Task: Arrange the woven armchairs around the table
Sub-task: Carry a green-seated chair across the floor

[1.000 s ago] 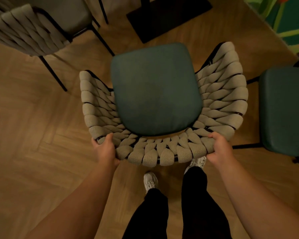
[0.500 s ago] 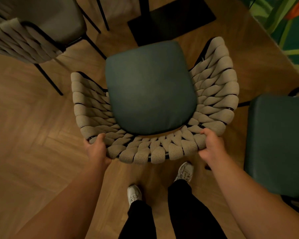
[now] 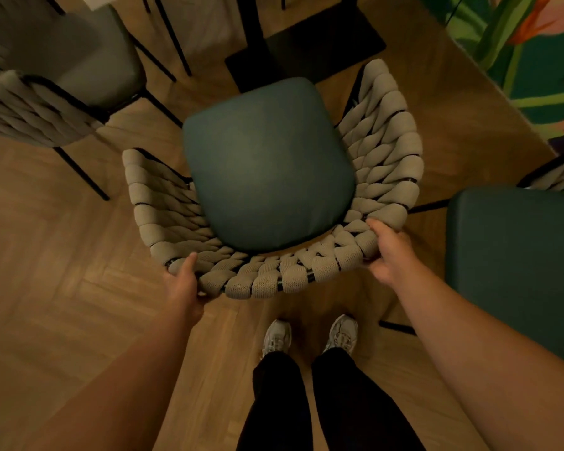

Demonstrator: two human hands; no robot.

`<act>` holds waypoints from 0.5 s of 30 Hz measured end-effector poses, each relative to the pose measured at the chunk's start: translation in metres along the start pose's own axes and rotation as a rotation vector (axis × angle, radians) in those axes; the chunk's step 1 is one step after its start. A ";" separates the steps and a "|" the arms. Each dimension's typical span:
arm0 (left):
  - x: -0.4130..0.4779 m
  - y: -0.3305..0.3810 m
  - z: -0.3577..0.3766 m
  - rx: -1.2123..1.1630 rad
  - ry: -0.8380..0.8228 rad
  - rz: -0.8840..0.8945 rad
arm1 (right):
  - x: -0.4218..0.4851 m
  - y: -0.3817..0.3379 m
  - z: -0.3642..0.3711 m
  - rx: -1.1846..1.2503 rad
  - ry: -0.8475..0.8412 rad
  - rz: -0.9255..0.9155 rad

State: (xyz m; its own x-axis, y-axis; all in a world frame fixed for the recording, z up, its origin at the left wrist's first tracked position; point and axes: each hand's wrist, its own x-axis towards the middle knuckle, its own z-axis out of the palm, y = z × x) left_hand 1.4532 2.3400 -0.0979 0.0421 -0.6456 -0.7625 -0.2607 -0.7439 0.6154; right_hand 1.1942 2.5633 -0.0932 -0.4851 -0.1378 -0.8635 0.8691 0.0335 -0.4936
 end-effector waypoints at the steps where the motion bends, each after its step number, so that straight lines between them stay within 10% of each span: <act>1: -0.005 -0.002 -0.004 0.069 -0.048 -0.018 | -0.011 0.000 -0.002 -0.003 -0.015 -0.018; 15: -0.096 0.038 -0.045 0.447 -0.536 -0.083 | -0.183 0.071 -0.064 -0.217 0.033 -0.031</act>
State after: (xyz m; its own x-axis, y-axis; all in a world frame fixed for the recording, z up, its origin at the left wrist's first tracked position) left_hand 1.4829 2.3661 0.0081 -0.3723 -0.3297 -0.8676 -0.6536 -0.5706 0.4973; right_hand 1.3383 2.6541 0.0228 -0.5170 -0.1099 -0.8489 0.8143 0.2426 -0.5273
